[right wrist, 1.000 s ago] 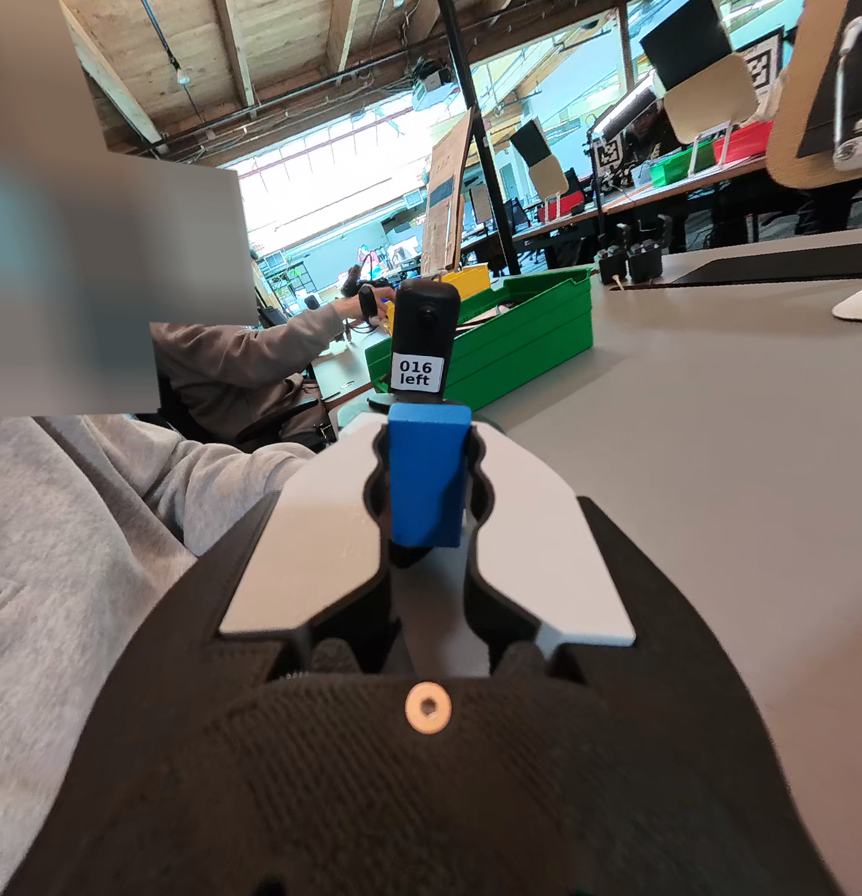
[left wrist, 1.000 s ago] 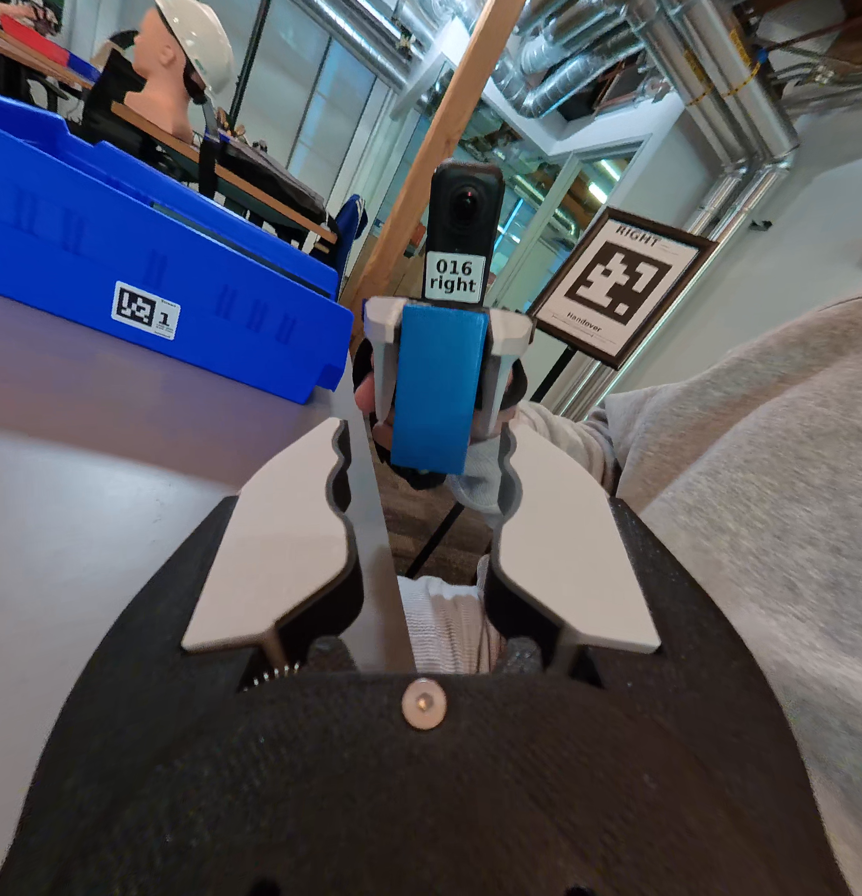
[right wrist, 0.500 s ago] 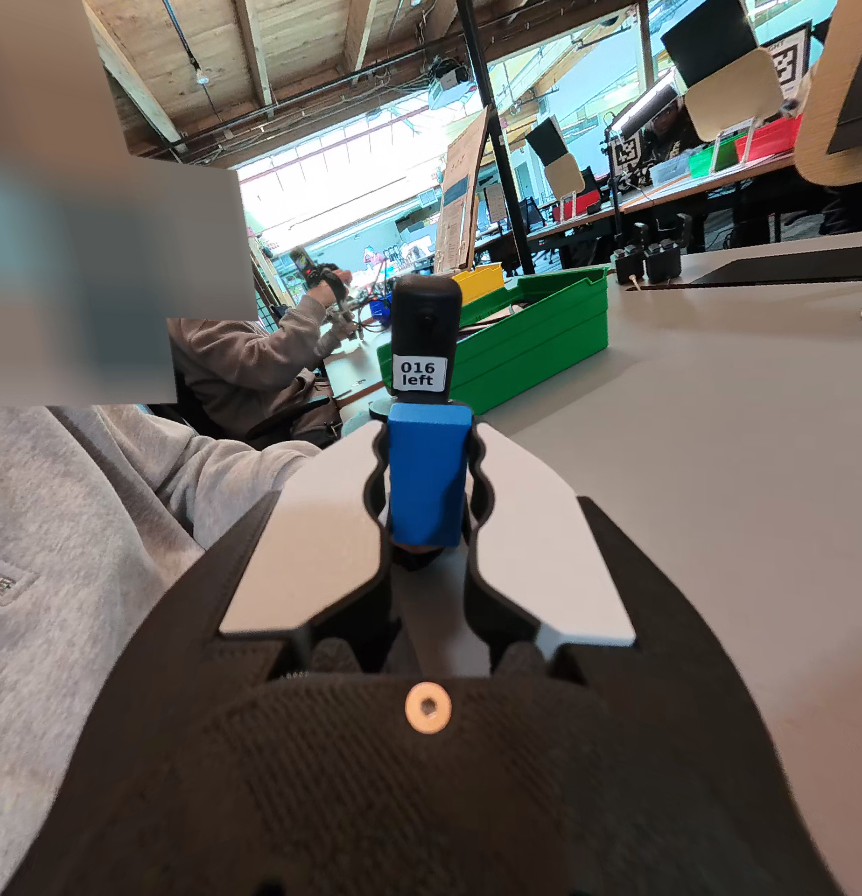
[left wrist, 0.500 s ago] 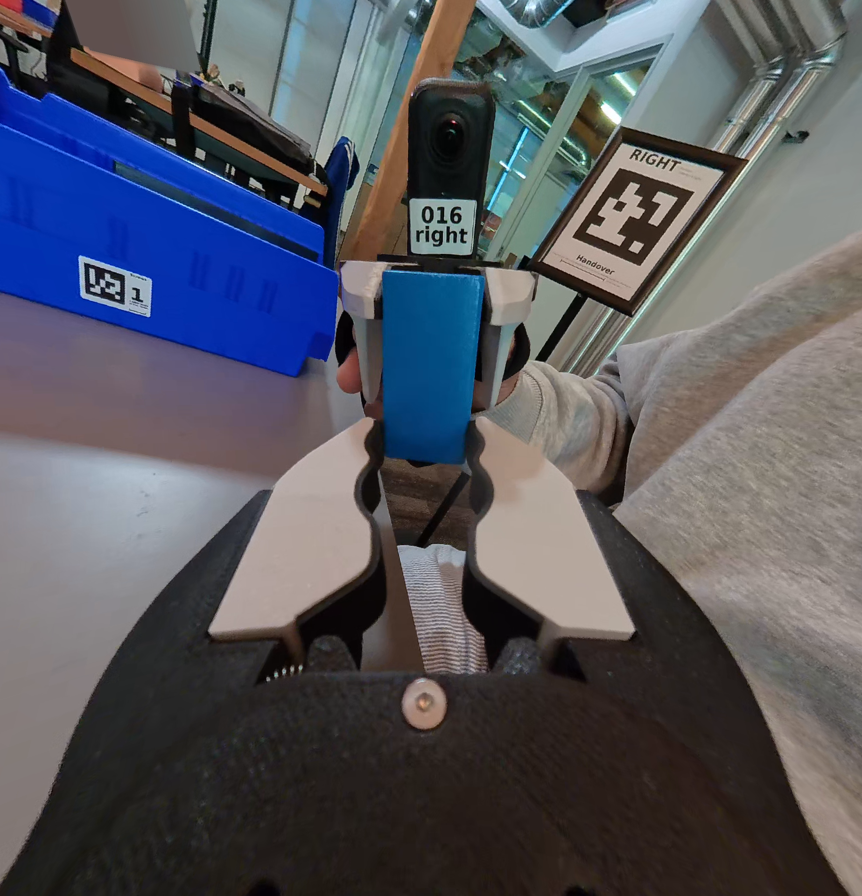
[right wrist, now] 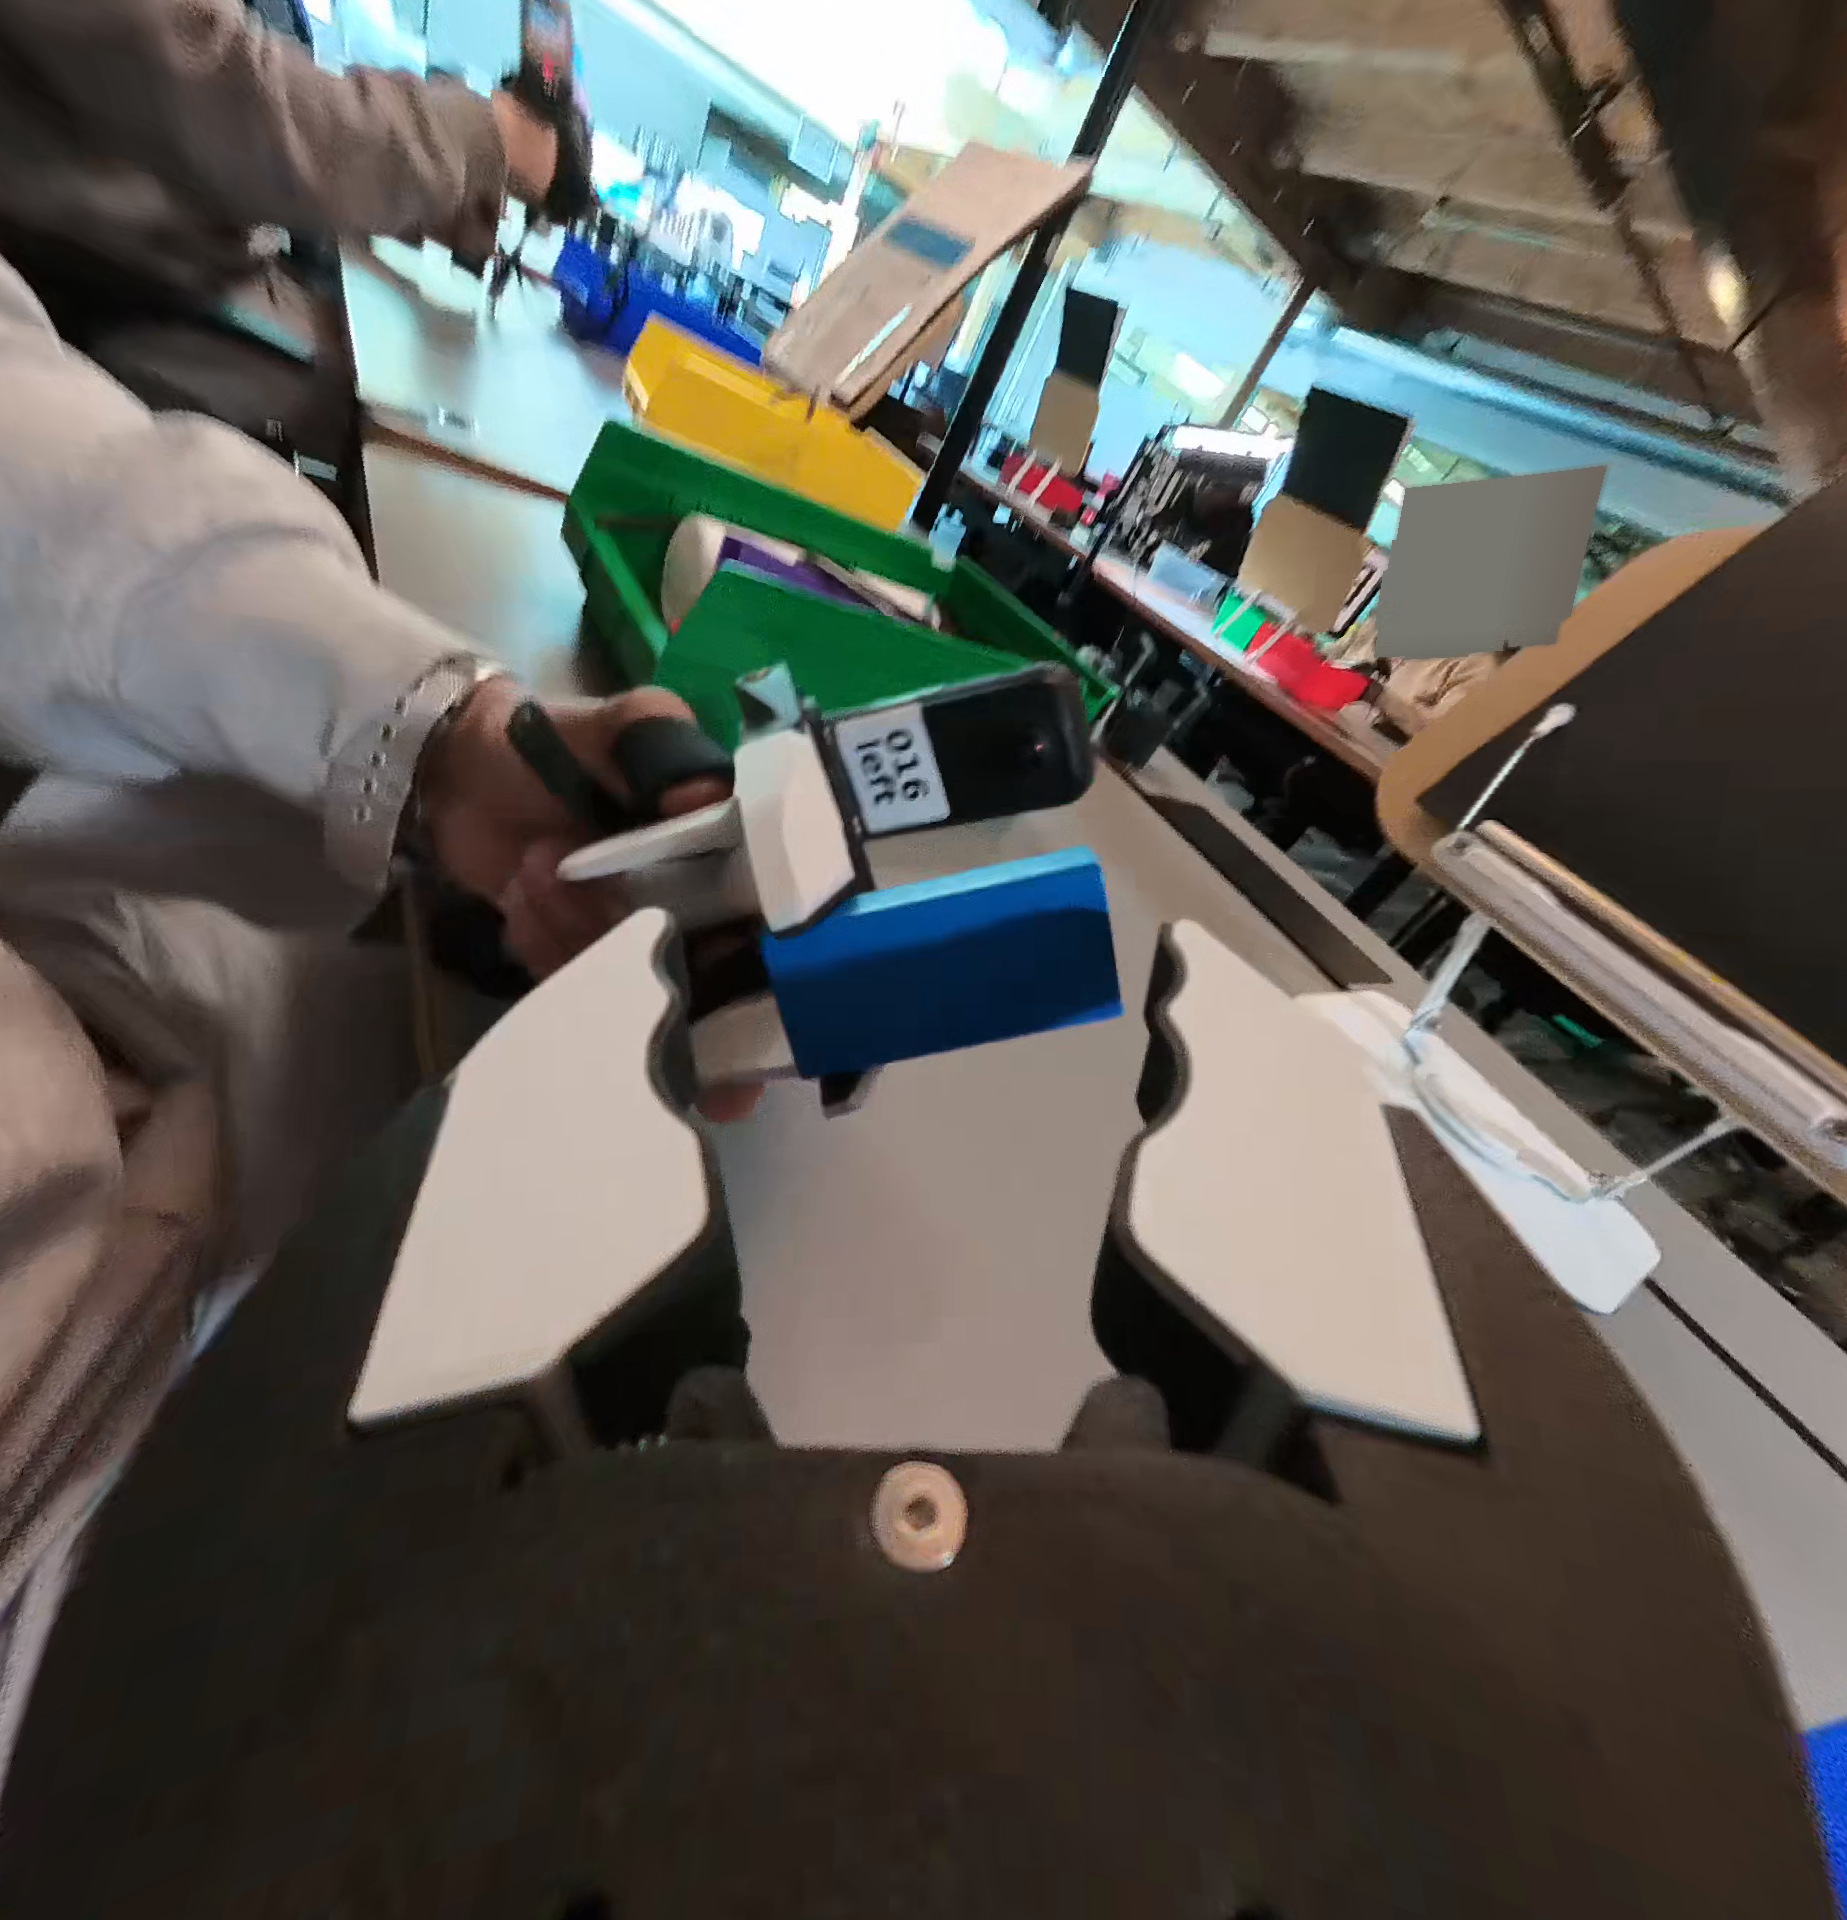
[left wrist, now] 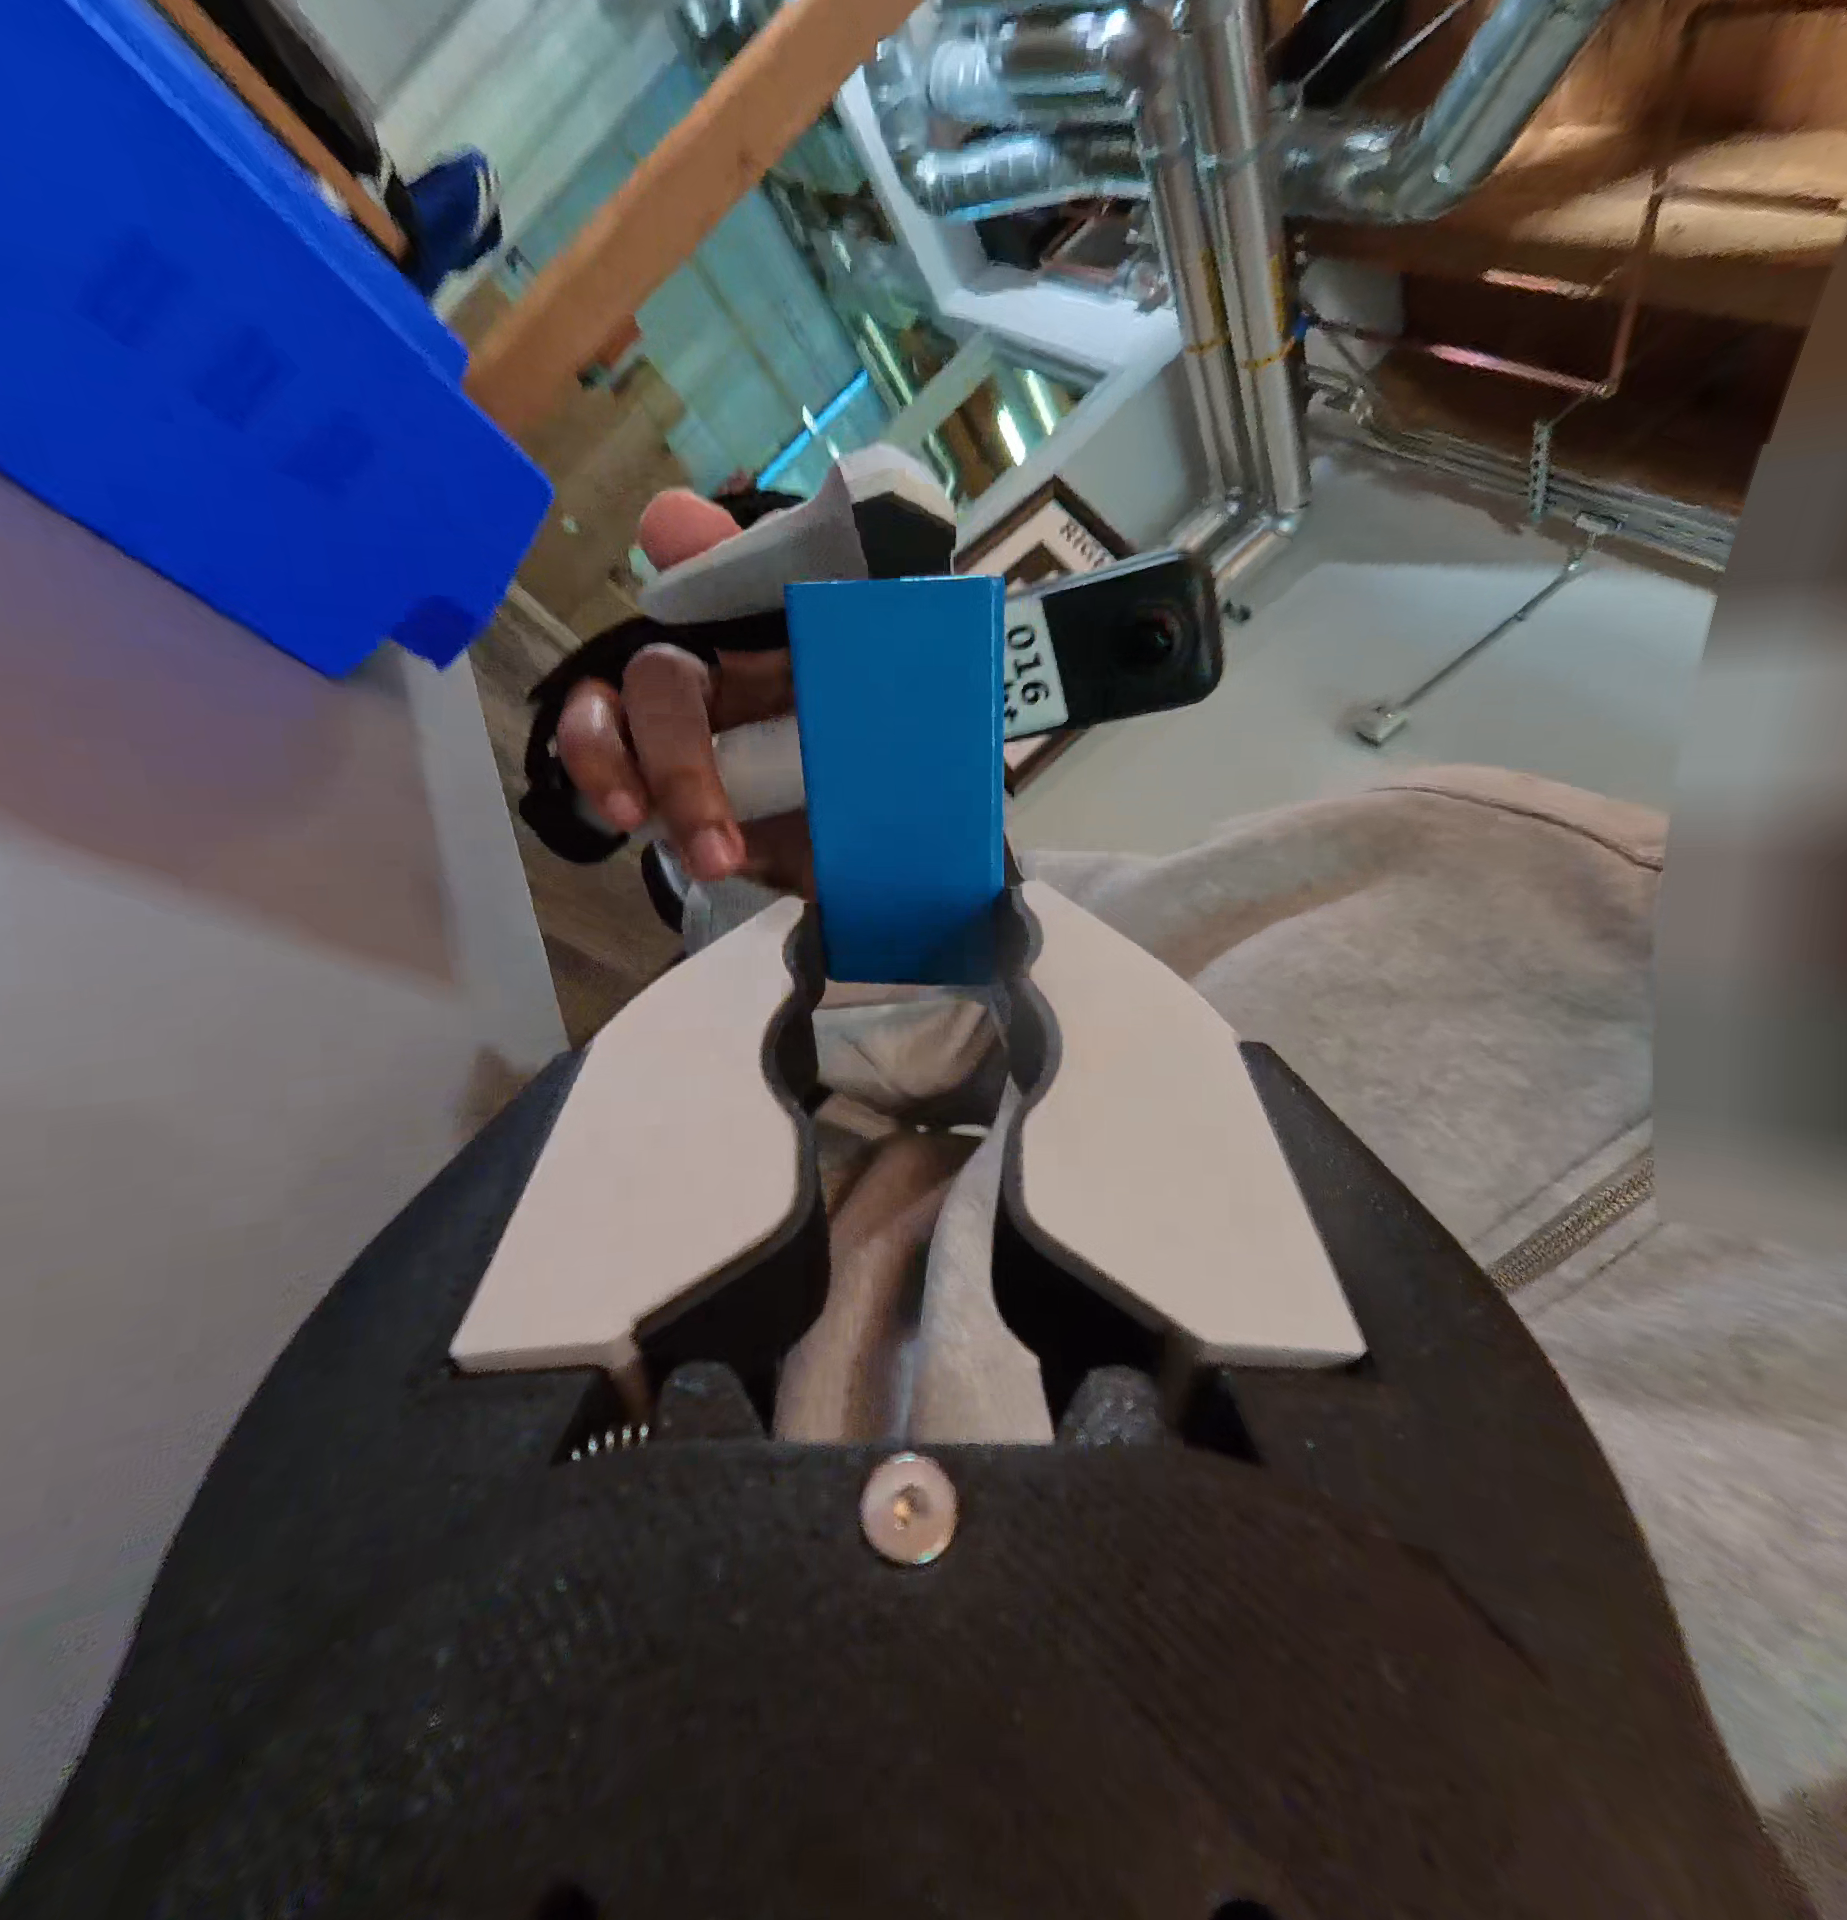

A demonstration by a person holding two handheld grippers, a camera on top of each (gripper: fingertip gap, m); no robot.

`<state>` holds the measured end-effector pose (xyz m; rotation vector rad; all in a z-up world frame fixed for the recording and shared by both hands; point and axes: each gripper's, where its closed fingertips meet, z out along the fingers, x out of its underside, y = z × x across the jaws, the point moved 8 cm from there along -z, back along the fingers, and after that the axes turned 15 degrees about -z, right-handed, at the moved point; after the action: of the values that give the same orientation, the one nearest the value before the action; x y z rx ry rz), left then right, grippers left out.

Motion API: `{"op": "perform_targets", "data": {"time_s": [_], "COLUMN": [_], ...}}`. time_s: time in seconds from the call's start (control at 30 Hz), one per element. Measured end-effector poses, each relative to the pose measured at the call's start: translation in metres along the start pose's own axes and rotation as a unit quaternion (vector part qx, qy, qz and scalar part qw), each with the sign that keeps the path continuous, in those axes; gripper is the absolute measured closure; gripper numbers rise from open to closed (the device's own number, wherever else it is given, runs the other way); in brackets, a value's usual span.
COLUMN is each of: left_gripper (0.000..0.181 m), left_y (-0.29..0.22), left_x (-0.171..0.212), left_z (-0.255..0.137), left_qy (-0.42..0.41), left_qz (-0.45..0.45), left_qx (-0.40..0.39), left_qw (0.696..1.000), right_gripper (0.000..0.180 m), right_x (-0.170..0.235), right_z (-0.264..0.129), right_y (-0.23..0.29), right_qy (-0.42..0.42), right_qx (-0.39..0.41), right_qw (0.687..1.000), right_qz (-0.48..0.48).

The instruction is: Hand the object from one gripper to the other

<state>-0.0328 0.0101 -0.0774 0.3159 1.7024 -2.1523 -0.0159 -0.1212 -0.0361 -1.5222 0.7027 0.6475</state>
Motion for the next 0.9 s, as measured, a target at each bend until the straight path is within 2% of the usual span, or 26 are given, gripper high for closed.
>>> {"op": "perform_targets", "data": {"time_s": [0.1,0.2,0.33,0.43,0.53,0.67,0.8,0.9], "left_gripper": [0.145,0.145,0.145,0.144,0.127,0.126,0.129,0.131], "left_y": [0.003,0.003,0.006,0.007,0.005,0.003,0.0,0.001], "left_x": [0.004,0.005,0.005,0.002,-0.004,-0.011,-0.012,-0.01], "left_z": [0.003,0.005,0.003,0.002,-0.004,-0.014,-0.015,-0.01], "left_qy": [0.033,0.043,0.038,0.011,-0.042,-0.083,-0.103,-0.099], "left_qz": [-0.002,-0.008,-0.019,-0.018,-0.012,-0.007,-0.011,-0.018], "left_qx": [-0.024,-0.022,-0.019,-0.017,-0.011,-0.009,0.003,0.008], "left_qw": [0.999,0.999,0.999,1.0,0.999,0.996,0.995,0.995], "right_gripper": [0.097,0.108,0.109,0.11,0.11,0.11,0.109,0.109], "right_x": [0.004,0.006,0.006,0.005,0.003,-0.02,-0.007,0.047], "right_z": [0.002,0.0,0.001,0.001,0.0,-0.02,-0.084,-0.14], "right_y": [0.004,0.004,0.005,0.003,-0.002,-0.037,-0.104,-0.143], "right_qy": [0.03,0.047,0.077,0.098,0.108,0.14,0.3,0.418], "right_qx": [-0.024,-0.034,-0.034,-0.017,0.001,0.075,0.18,0.196], "right_qw": [0.999,0.998,0.996,0.994,0.994,0.987,0.937,0.884], "right_qz": [-0.006,-0.021,-0.023,-0.038,-0.025,-0.016,0.012,0.073]}}
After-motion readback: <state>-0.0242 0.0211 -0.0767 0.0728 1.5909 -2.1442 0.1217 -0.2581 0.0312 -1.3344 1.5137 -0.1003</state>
